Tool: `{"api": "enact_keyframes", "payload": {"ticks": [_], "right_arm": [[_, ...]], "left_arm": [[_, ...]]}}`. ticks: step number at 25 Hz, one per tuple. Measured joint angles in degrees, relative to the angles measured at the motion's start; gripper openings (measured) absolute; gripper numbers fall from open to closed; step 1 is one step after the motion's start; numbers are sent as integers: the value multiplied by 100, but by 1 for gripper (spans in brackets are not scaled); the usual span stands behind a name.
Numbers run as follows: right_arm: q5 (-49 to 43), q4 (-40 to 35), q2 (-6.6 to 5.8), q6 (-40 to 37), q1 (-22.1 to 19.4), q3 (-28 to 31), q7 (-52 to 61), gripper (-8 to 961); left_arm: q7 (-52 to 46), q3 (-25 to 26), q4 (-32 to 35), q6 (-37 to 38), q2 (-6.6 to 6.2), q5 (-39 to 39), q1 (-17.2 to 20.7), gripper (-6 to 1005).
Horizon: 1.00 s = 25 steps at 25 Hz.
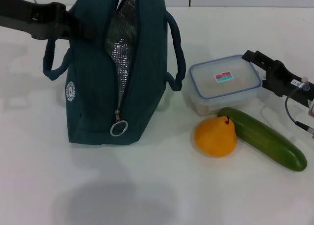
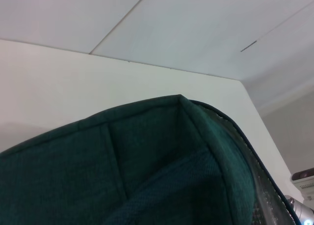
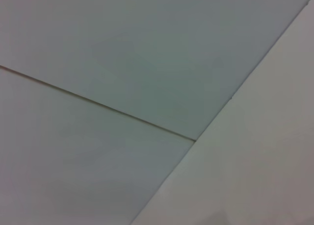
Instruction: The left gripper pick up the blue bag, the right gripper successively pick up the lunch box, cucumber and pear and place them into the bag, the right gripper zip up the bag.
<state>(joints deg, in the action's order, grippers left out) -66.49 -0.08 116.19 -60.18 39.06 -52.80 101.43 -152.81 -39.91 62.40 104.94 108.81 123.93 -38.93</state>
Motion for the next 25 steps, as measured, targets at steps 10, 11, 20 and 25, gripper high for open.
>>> {"api": "enact_keyframes", "payload": {"ticks": [10, 11, 20, 25], "right_arm": [[-5, 47, 0, -45, 113, -5, -28, 874], [-5, 48, 0, -46, 123, -8, -33, 874], [-5, 7, 0, -59, 144, -11, -60, 873], [-4, -1, 1, -82, 146, -11, -127, 872]], "left_arm": [[15, 0, 0, 0, 0, 0, -1, 43], [17, 0, 1, 0, 0, 0, -1, 43], [23, 0, 0, 0, 8, 0, 6, 43], [29, 0, 0, 1, 9, 0, 19, 42]]}}
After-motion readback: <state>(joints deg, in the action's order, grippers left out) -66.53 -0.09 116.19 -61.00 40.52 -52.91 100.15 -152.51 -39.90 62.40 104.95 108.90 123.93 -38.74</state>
